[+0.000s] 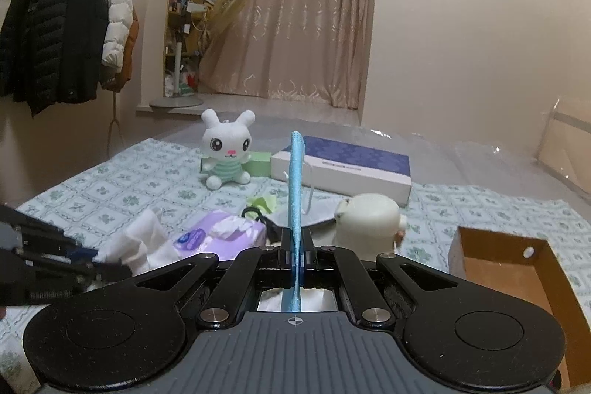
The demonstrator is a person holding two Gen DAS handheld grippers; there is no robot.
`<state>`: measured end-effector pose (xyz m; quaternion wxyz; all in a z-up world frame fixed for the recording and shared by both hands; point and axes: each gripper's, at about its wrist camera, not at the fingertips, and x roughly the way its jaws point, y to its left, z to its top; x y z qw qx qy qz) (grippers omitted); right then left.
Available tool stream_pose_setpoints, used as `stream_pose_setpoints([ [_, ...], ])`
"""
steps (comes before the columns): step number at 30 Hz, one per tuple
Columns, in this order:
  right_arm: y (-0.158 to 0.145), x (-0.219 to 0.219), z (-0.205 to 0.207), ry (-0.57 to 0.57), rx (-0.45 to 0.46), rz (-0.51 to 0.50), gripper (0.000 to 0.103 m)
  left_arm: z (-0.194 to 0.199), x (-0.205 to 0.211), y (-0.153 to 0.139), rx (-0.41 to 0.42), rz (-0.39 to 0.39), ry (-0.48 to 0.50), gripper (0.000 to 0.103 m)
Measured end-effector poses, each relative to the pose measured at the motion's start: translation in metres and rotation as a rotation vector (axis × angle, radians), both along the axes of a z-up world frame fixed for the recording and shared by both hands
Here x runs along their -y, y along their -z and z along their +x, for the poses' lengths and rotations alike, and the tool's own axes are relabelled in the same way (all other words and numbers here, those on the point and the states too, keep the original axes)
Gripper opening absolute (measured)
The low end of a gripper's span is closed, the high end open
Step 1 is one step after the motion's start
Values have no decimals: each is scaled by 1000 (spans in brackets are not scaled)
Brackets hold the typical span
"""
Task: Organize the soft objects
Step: 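Carry the cloth into the box with the left gripper while the right drops the mask there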
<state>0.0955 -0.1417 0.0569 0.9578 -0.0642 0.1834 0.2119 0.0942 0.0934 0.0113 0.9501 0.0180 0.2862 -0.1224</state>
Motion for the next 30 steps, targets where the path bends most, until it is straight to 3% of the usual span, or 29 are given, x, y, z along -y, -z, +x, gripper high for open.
stream_pose_setpoints([
  [12,-2,83,-34,128,-50,50,2,-20,47,-31,9,9,45,13],
  [22,0,197,-10,334,-107,86,2,10,172,-40,3,-32,232,13],
  [30,3,273,32,406,-166,168,2,60,269,-43,6,-63,287,13],
])
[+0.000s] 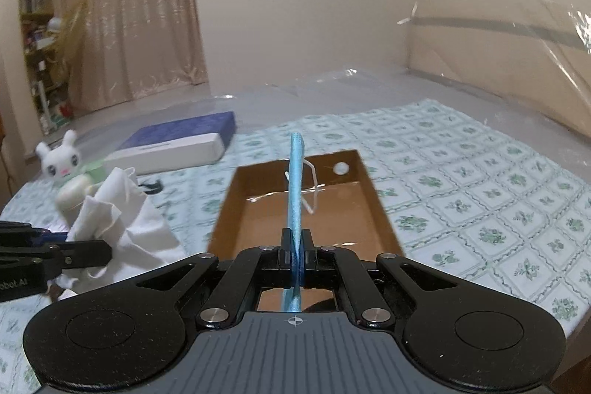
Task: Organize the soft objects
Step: 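Carry the cloth into the box with the left gripper while the right drops the mask there, then move both open grippers back toward the remaining items beside the thermos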
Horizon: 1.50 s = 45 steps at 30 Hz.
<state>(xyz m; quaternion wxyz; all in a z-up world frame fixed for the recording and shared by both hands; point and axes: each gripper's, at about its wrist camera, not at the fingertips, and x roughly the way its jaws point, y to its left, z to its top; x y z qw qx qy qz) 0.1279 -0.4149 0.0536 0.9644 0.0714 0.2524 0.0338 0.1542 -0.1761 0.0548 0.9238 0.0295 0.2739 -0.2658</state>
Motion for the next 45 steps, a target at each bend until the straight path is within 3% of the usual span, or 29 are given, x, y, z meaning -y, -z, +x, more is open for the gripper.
stream_pose_setpoints([
  [12,26,44,71,3,-48,20,2,69,82,35,-44,-13,-49,14],
  [16,36,50,86,-1,-66,35,2,82,95,47,-35,-14,-48,28],
  [28,57,48,99,-53,-106,90,3,61,71,58,-36,18,-72,32],
  [30,58,46,99,-56,-103,87,7,56,64,58,-42,17,-80,32],
  [31,58,45,98,-53,-102,82,22,54,60,58,-47,16,-85,32],
  [32,57,44,98,-48,-100,81,44,51,57,58,-50,15,-91,33],
  [34,55,45,94,-38,-86,91,62,47,50,57,-53,14,-101,37],
  [45,32,29,44,-6,-81,61,62,0,-5,54,-61,27,-172,39],
])
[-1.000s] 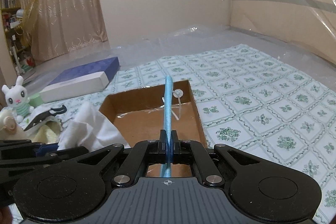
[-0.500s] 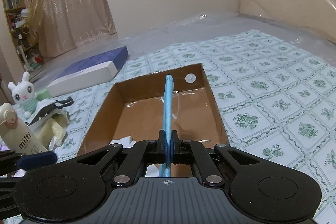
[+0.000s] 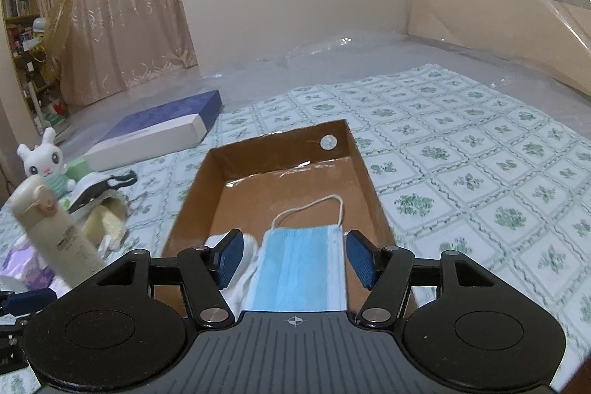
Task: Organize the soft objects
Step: 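Move both open grippers back toward the remaining items beside the thermos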
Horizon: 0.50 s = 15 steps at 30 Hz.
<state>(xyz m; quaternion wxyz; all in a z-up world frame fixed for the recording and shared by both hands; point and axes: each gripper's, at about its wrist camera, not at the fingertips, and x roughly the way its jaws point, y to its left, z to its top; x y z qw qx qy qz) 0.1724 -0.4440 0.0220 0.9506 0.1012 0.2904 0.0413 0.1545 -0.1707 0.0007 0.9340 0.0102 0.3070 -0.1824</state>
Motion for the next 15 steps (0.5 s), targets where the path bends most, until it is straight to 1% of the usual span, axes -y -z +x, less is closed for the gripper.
stream_pose_setpoints([
  [7,-10,-39,-51,-37,6,33,62,-42,-59,-2,0,29,-103,43],
  [15,-6,-102,-90,-110,-29,92,62,-77,-126,-4,5,63,-223,46],
])
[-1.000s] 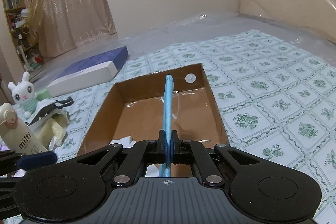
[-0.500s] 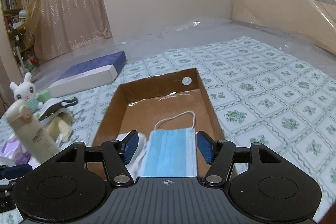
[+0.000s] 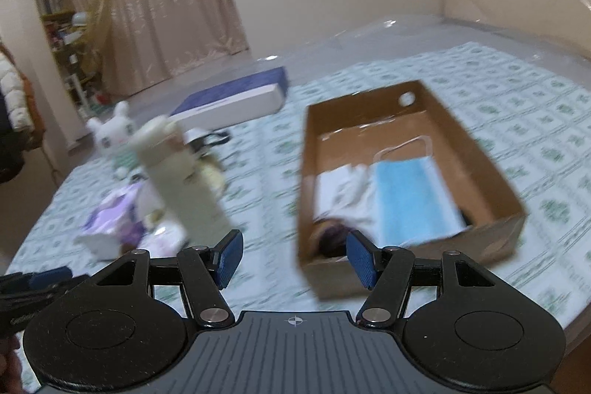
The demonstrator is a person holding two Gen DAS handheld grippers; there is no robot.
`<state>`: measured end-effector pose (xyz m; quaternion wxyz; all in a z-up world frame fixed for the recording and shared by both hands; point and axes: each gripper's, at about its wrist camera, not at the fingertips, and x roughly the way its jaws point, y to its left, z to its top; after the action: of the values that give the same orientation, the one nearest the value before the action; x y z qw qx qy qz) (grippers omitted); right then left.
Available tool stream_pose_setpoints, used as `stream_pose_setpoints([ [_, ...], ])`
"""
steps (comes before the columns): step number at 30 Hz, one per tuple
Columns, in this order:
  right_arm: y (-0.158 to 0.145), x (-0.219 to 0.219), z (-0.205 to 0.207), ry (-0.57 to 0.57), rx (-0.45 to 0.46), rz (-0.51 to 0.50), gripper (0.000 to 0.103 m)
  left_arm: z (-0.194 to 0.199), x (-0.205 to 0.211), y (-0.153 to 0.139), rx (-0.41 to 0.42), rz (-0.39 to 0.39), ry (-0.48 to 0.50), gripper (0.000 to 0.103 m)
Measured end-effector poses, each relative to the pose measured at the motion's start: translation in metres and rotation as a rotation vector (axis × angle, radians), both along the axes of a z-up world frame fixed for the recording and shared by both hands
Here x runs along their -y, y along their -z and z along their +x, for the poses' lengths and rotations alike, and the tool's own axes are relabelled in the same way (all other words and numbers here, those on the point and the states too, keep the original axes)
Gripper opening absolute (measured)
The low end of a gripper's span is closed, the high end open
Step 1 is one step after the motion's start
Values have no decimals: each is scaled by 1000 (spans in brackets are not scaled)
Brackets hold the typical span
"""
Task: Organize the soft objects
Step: 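Move both open grippers back toward the remaining items beside the thermos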
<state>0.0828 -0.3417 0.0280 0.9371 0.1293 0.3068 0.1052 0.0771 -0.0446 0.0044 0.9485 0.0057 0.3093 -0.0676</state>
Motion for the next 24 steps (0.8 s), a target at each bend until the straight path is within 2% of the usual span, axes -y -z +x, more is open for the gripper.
stream_pose_setpoints([
  [5,-1,-37,-11,-56,-13,3,62,-13,-30,-1,14,15,-51,46],
  [11,-2,-65,-17,-106,-17,-21,62,-23,-49,0,18,-8,-82,46],
  [24,13,-87,-5,-122,-51,-47,62,-9,-57,18,-1,-22,-49,46],
])
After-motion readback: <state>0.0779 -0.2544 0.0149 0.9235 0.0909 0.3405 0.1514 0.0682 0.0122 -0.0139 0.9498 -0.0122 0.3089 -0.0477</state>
